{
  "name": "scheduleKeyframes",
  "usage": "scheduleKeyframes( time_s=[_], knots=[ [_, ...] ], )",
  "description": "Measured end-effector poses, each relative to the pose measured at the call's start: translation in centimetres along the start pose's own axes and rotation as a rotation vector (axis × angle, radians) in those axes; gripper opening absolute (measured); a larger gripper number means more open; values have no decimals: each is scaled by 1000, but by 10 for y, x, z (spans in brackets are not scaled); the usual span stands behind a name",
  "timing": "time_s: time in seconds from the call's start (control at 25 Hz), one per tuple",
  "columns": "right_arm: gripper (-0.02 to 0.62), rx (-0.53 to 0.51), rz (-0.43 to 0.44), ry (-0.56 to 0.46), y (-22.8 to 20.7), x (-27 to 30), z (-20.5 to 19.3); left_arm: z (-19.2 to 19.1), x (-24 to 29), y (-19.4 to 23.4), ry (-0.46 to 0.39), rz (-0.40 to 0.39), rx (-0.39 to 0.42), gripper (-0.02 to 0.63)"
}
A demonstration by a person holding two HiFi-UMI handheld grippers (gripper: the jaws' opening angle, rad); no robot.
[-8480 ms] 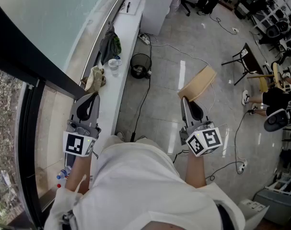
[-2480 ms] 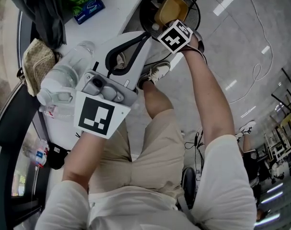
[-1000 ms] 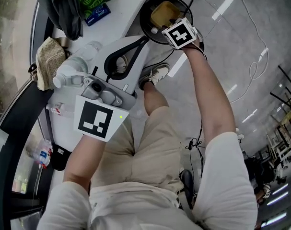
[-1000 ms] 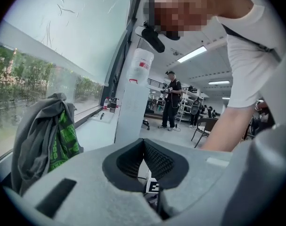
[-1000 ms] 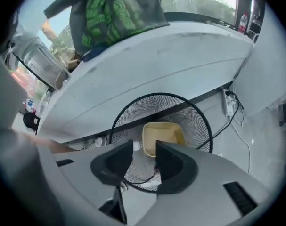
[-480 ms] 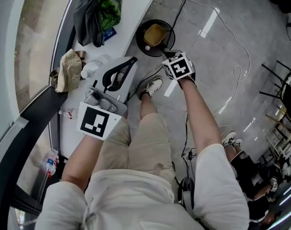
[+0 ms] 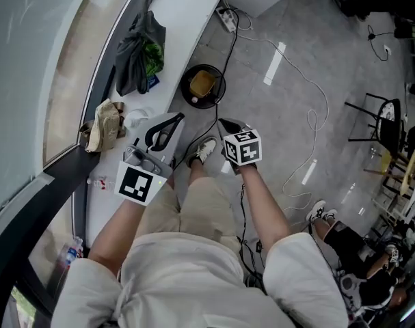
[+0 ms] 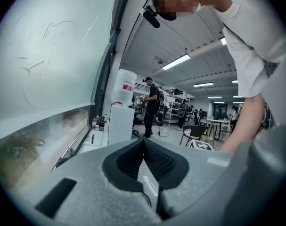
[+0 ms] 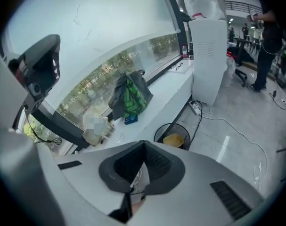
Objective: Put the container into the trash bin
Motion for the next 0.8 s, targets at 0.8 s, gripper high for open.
scheduleKeyframes(
  time_s=[0.8],
  knots=[
    [2,-8,-113,-461,58,-171,123,128,-17,-9,-148,-61,113,15]
  ],
)
Point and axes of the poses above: the fingertips, and each gripper's own axes: x forward along the fingers, y to its left, z out of its top, the point moved 4 cm from there along -x, backward along the fingers, and after that the axes turned 12 degrees about z, right-handed, at the moved point
